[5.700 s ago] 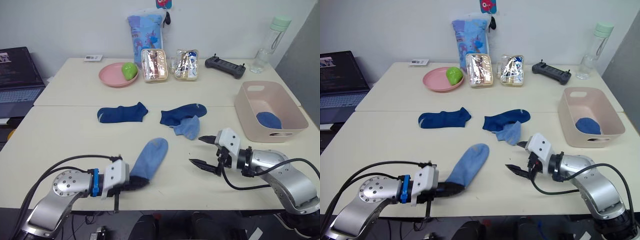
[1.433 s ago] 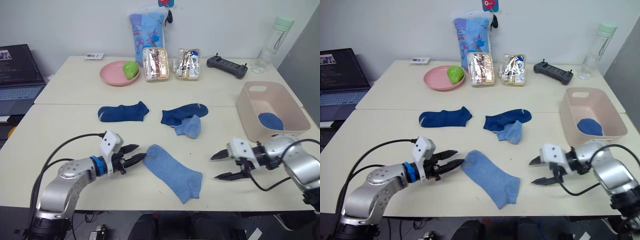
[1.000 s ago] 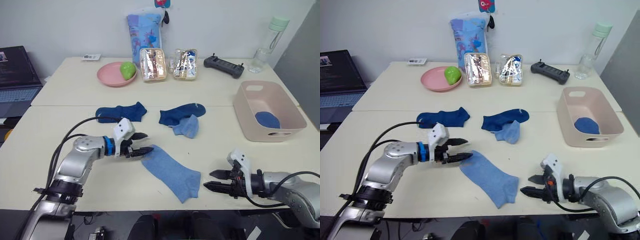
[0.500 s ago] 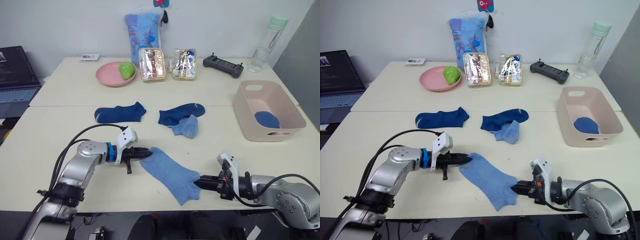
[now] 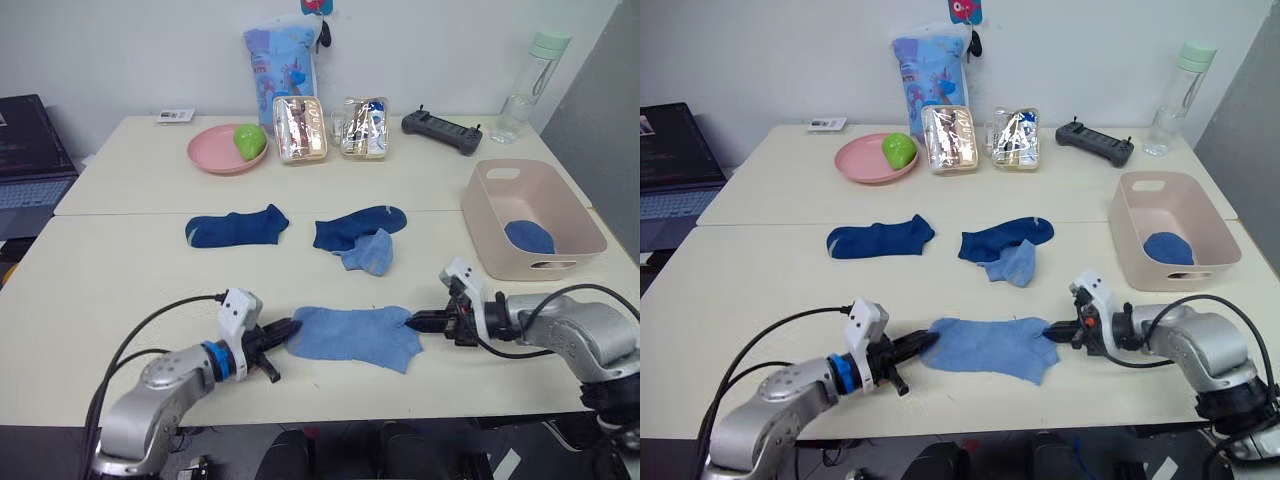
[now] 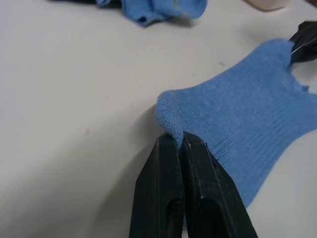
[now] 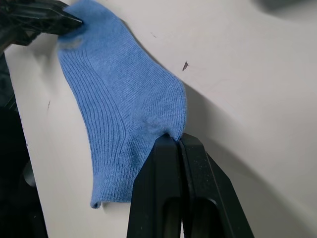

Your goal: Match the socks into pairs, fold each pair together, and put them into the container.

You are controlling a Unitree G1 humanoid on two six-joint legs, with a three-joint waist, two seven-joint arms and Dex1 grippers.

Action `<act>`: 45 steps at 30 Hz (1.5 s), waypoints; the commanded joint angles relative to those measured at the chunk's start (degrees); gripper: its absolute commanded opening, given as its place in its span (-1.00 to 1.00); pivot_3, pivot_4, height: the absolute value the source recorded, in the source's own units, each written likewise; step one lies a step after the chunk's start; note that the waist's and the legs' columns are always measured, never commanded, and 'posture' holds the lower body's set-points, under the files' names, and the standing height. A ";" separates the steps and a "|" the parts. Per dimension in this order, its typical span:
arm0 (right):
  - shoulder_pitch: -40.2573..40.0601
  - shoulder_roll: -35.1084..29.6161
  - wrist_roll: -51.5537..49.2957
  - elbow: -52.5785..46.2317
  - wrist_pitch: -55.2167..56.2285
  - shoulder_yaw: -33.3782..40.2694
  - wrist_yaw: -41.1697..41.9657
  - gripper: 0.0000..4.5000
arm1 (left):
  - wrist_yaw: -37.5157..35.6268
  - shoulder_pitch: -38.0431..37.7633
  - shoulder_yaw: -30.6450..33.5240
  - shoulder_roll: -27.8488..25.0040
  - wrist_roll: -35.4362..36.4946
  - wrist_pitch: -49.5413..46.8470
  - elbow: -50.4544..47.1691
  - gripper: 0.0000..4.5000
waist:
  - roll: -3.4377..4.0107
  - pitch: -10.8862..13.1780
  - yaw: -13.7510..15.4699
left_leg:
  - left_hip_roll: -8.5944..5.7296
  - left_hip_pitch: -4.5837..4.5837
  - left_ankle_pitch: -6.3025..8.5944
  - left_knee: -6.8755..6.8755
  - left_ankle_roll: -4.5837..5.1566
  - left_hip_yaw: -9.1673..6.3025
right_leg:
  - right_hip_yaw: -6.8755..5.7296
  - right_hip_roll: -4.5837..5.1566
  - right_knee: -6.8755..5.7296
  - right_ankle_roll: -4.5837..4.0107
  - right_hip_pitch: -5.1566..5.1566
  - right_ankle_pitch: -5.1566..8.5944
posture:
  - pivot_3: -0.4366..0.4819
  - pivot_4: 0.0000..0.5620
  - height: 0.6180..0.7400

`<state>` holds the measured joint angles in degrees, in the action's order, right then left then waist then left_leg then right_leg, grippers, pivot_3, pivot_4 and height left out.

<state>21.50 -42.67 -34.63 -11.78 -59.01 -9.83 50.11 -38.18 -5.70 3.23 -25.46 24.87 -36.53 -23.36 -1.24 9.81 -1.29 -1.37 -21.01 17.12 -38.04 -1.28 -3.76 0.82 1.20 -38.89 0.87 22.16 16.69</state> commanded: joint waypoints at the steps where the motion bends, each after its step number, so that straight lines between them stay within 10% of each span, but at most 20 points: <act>1: 2.55 -1.30 3.29 2.28 4.57 -1.73 3.12 -0.99 | 2.50 -0.91 0.30 0.85 -0.28 1.72 -2.27 -1.00 | 0.00 0.00 0.14 | 0.00 0.00 0.00 0.00 0.00 -0.01 | -0.01 0.00 0.00 0.00 -0.01 0.00 | -0.05 -0.47 1.00; 10: 5.10 -0.97 5.69 6.41 9.12 -0.88 7.64 -0.72 | 2.09 -3.49 -1.57 1.99 1.26 3.37 -3.53 -1.00 | 0.00 0.00 0.72 | -0.02 -0.01 0.00 0.00 0.00 0.01 | 0.01 0.01 0.02 -0.01 0.00 0.00 | -0.05 -0.47 1.00; 16: 1.85 -3.46 7.74 2.46 16.20 2.98 8.09 0.21 | 0.86 -0.81 2.02 0.10 2.32 4.62 -0.23 -0.28 | 0.00 0.00 1.12 | -0.02 -0.01 0.00 0.00 0.00 0.02 | 0.01 0.01 0.02 -0.01 0.01 0.00 | -0.05 -0.47 1.00; 25: -15.30 -9.32 12.02 -16.13 34.00 4.90 12.40 0.23 | -19.76 1.96 3.59 -14.05 0.24 20.81 4.27 0.99 | 0.06 0.03 1.35 | 0.02 -0.07 0.00 0.09 -0.02 -0.04 | -0.08 0.01 0.18 -0.03 0.02 0.03 | -0.05 -0.47 1.00; 35: -21.59 -6.93 28.23 -9.90 59.96 -0.07 10.41 0.23 | -37.38 8.01 -6.19 -18.51 -11.47 57.00 20.22 0.99 | 0.09 0.08 1.26 | 0.02 0.01 -0.01 -0.01 -0.02 0.31 | 0.14 0.04 0.34 -0.05 -0.07 0.01 | -0.05 -0.47 1.00; 45: -18.86 -2.96 32.46 -3.28 60.78 -3.40 9.15 0.23 | -34.74 13.48 -12.87 -16.56 -19.08 61.75 29.82 0.91 | 0.05 0.10 1.19 | 0.01 0.08 0.00 0.02 0.00 0.24 | 0.08 0.03 0.06 -0.05 -0.03 0.00 | -0.05 -0.47 1.00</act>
<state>1.99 -45.47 -2.82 -15.35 1.45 -13.43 59.20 -73.67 7.79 -8.43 -41.78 7.87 24.38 5.50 -1.19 9.91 -0.10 -1.36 -20.92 17.12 -38.03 -1.28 -3.52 0.90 1.23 -38.83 0.82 22.10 16.69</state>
